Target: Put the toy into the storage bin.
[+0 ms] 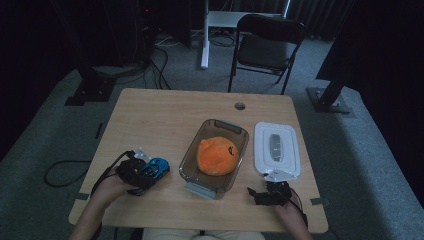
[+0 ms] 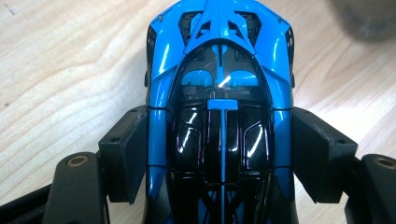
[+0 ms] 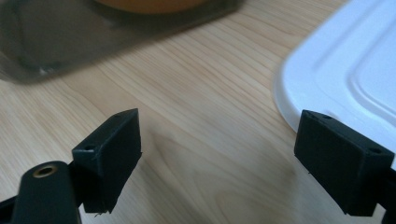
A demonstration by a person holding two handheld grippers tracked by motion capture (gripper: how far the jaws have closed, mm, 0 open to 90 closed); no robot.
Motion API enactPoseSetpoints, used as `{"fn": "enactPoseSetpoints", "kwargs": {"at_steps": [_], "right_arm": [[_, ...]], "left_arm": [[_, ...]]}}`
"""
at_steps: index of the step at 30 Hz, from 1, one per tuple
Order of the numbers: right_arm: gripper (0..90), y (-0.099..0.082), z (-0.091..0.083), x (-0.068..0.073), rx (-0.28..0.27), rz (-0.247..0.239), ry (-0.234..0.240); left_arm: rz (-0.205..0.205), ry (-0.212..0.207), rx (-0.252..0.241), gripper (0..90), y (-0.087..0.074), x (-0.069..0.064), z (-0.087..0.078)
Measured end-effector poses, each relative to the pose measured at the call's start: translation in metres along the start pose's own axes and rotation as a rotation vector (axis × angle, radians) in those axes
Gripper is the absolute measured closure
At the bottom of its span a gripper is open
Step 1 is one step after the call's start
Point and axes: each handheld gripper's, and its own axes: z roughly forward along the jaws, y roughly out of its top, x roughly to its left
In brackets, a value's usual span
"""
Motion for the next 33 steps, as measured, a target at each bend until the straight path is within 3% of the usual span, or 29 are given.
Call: {"fn": "enactPoseSetpoints", "kwargs": {"at_steps": [12, 15, 21, 24, 33], "right_arm": [[13.5, 0.028, 0.028, 0.031, -0.025, -0.038, 0.066], [13.3, 0.032, 0.033, 0.037, -0.026, -0.035, 0.068], [13.3, 0.037, 0.04, 0.043, -0.016, -0.038, 0.064], [12.9, 0.04, 0.045, 0.048, -0.019, -0.04, 0.042], [12.3, 0.053, 0.062, 0.064, -0.015, -0.035, 0.03]], "left_arm": [[0.015, 0.018, -0.027, 29.0, 0.023, 0.001, -0.024], [0.014, 0.008, -0.035, 29.0, 0.028, 0.004, -0.03], [0.029, 0.045, -0.045, 29.0, 0.036, 0.006, -0.043], [0.025, 0.033, -0.062, 28.9, 0.04, 0.01, -0.055], [0.071, 0.072, -0.081, 28.9, 0.065, 0.008, -0.082]]}}
